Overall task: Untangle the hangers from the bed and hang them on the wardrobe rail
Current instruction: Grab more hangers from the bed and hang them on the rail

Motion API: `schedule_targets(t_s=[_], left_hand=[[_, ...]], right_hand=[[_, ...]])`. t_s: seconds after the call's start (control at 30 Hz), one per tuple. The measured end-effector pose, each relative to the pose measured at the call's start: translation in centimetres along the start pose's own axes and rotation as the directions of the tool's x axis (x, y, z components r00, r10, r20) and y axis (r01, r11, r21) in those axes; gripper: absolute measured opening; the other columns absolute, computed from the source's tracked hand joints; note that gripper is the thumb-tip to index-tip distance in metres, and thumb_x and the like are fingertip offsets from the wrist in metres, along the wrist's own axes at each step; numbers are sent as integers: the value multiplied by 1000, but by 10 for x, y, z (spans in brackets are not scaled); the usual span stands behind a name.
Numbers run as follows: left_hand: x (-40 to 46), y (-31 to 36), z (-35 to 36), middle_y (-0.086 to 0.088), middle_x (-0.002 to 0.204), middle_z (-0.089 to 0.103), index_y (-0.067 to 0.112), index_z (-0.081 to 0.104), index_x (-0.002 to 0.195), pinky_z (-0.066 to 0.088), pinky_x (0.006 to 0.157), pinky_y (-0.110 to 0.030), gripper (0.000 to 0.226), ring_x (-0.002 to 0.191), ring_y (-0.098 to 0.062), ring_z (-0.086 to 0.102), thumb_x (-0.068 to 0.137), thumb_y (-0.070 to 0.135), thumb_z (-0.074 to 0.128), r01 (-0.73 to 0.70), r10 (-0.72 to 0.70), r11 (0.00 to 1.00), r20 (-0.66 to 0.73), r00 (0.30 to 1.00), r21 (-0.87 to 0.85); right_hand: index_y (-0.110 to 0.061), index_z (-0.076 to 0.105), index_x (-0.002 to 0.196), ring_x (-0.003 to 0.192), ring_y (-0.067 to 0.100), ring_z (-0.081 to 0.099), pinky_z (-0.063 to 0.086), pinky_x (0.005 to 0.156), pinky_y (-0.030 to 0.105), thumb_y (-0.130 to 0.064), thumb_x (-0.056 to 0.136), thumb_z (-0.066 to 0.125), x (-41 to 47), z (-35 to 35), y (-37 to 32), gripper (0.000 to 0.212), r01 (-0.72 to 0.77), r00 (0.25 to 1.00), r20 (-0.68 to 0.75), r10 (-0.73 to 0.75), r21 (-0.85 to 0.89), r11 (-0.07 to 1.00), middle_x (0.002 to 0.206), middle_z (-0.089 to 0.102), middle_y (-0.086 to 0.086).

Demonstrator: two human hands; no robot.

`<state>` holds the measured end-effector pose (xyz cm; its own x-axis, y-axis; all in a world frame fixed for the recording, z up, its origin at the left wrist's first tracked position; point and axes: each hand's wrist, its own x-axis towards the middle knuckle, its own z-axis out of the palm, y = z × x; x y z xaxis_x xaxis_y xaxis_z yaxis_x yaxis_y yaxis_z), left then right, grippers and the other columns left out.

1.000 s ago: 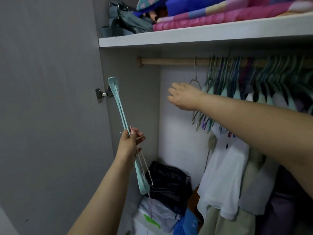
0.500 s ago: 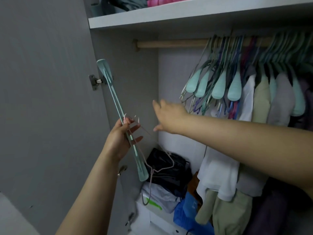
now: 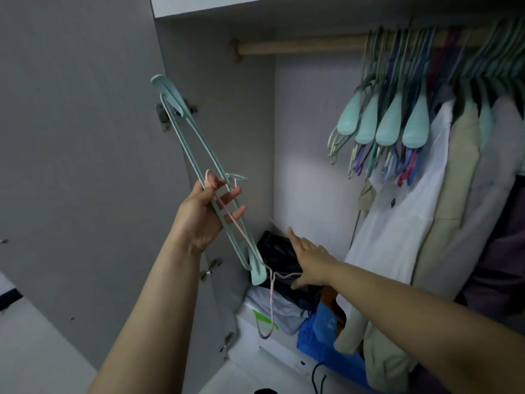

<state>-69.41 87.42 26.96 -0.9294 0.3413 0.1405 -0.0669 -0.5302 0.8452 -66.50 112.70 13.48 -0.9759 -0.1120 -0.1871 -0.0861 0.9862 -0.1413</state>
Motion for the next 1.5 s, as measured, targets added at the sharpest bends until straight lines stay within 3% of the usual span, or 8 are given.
schedule_targets(t_s=[0.2, 0.47, 0.63, 0.77, 1.0, 1.17, 1.33, 1.5], left_hand=[[3, 0, 4, 3, 90, 62, 26, 54, 81, 52, 74, -41, 35, 80, -20, 59, 106, 29, 30, -9, 44, 959, -116, 992, 282], [15, -4, -16, 1, 80, 54, 20, 51, 109, 34, 64, -32, 26, 77, -25, 53, 103, 33, 30, -19, 513, 483, -266, 816, 875], [22, -9, -23, -17, 108, 63, 17, 48, 116, 41, 71, -36, 26, 96, -37, 59, 102, 30, 30, -51, 549, 545, -310, 777, 837], [28, -9, -19, -8, 100, 60, 16, 47, 121, 36, 71, -33, 25, 88, -30, 55, 103, 24, 31, -65, 546, 554, -303, 781, 830], [48, -5, -20, -1, 78, 51, 17, 51, 122, 36, 66, -31, 27, 67, -19, 46, 102, 22, 35, -128, 525, 613, -280, 804, 780], [73, 5, -34, 5, 69, 46, 25, 55, 117, 35, 58, -33, 26, 58, -14, 40, 101, 23, 35, -207, 481, 739, -287, 828, 642], [85, 10, -35, 2, 71, 44, 23, 56, 114, 31, 53, -26, 26, 58, -12, 37, 102, 19, 34, -226, 444, 811, -316, 838, 540], [90, 4, -32, 2, 70, 42, 22, 54, 112, 26, 44, -21, 25, 52, -10, 33, 104, 17, 31, -165, 301, 917, -359, 883, 363]], right_hand=[[-17, 3, 150, 130, 24, 38, 36, 106, 31, -20, 79, 70, 0, 22, 14, 98, -21, 976, -199, 85, 304, 953, 144, 29, 10], [-24, 17, 147, 125, 20, 43, 36, 106, 30, -43, 77, 75, 1, 2, 26, 93, -93, 954, -133, 267, 717, 691, 131, 38, 3], [-22, 1, 153, 138, 21, 31, 30, 111, 34, -62, 79, 62, 21, -77, -27, 104, -6, 956, -118, 268, 906, 422, 155, 21, 4], [-21, 43, 117, 57, 3, 53, 41, 50, 21, -46, 87, 59, 24, -156, -64, 42, 65, 967, -79, 241, 996, 66, 80, 53, -8], [-20, 44, 80, 46, 12, 24, 20, 42, 13, -70, 78, 49, 52, -258, -64, 50, 174, 888, -58, 457, 961, -216, 65, 27, 0], [-23, 48, 98, 48, 11, 27, 23, 42, 19, -72, 77, 49, 65, -258, -34, 53, 84, 833, 24, 553, 982, -169, 68, 34, -1], [-19, 45, 76, 40, 9, 27, 21, 40, 12, -71, 69, 59, 66, -243, -18, 55, 132, 821, 71, 567, 942, -308, 60, 37, -3], [-21, 53, 95, 50, 9, 34, 25, 50, 19, -67, 67, 65, 52, -222, -4, 56, 287, 770, 44, 637, 868, -406, 68, 44, -2]])
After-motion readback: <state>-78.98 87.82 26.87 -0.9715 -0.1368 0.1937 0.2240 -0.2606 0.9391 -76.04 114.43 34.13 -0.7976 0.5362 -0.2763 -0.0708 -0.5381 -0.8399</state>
